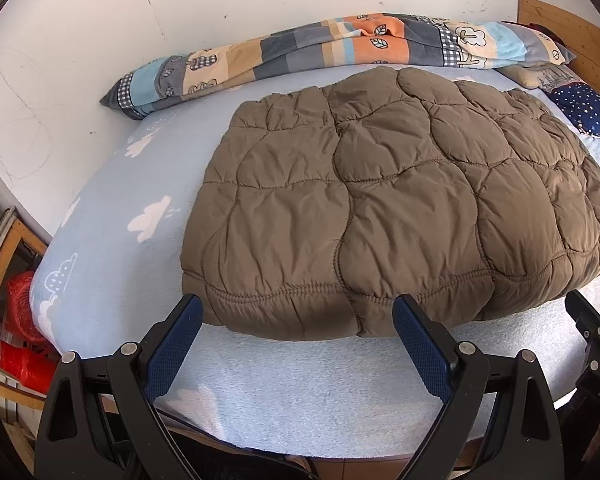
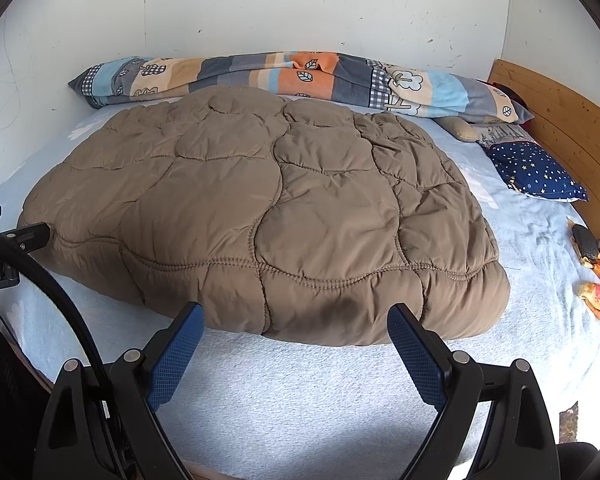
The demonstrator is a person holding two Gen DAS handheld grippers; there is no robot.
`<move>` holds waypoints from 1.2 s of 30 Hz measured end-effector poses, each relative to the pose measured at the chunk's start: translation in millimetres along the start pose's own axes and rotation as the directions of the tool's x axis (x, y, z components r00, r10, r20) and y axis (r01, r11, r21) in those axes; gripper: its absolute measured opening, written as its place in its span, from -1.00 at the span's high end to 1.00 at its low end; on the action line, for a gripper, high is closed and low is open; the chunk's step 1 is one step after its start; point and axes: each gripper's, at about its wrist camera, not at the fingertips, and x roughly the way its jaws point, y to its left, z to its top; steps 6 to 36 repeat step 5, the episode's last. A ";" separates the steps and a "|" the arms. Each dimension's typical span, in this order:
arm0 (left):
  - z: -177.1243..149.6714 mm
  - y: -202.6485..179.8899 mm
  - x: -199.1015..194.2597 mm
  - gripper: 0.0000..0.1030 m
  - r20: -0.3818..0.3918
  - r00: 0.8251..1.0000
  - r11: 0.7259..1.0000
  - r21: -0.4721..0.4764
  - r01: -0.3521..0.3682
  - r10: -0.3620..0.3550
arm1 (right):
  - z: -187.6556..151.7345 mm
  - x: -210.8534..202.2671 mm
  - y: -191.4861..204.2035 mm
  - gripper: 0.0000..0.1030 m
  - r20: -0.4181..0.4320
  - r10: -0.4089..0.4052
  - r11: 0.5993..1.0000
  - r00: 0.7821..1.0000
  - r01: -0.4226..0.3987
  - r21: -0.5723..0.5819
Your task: Fold large clothes
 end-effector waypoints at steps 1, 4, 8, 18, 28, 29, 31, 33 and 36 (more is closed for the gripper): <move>-0.1 0.4 1.0 -0.85 -0.009 1.000 1.000 0.002 0.005 -0.005 | 0.0 -0.2 0.0 -0.85 0.001 -0.002 1.000 1.000 0.002 0.000; -1.7 2.5 2.6 -0.85 -0.027 0.999 1.000 -0.007 0.022 -0.022 | -0.2 -1.2 -0.3 -0.85 0.004 0.007 1.000 1.000 -0.007 0.001; -1.5 3.6 2.4 -0.85 -0.025 0.999 1.000 -0.011 0.021 -0.022 | 0.0 -1.6 -0.7 -0.85 0.006 0.015 1.000 1.000 -0.015 0.002; -1.5 3.6 2.4 -0.85 -0.025 0.999 1.000 -0.011 0.021 -0.022 | 0.0 -1.6 -0.7 -0.85 0.006 0.015 1.000 1.000 -0.015 0.002; -1.5 3.6 2.4 -0.85 -0.025 0.999 1.000 -0.011 0.021 -0.022 | 0.0 -1.6 -0.7 -0.85 0.006 0.015 1.000 1.000 -0.015 0.002; -1.5 3.6 2.4 -0.85 -0.025 0.999 1.000 -0.011 0.021 -0.022 | 0.0 -1.6 -0.7 -0.85 0.006 0.015 1.000 1.000 -0.015 0.002; -1.5 3.6 2.4 -0.85 -0.025 0.999 1.000 -0.011 0.021 -0.022 | 0.0 -1.6 -0.7 -0.85 0.006 0.015 1.000 1.000 -0.015 0.002; -1.5 3.6 2.4 -0.85 -0.025 0.999 1.000 -0.011 0.021 -0.022 | 0.0 -1.6 -0.7 -0.85 0.006 0.015 1.000 1.000 -0.015 0.002; -1.5 3.6 2.4 -0.85 -0.025 0.999 1.000 -0.011 0.021 -0.022 | 0.0 -1.6 -0.7 -0.85 0.006 0.015 1.000 1.000 -0.015 0.002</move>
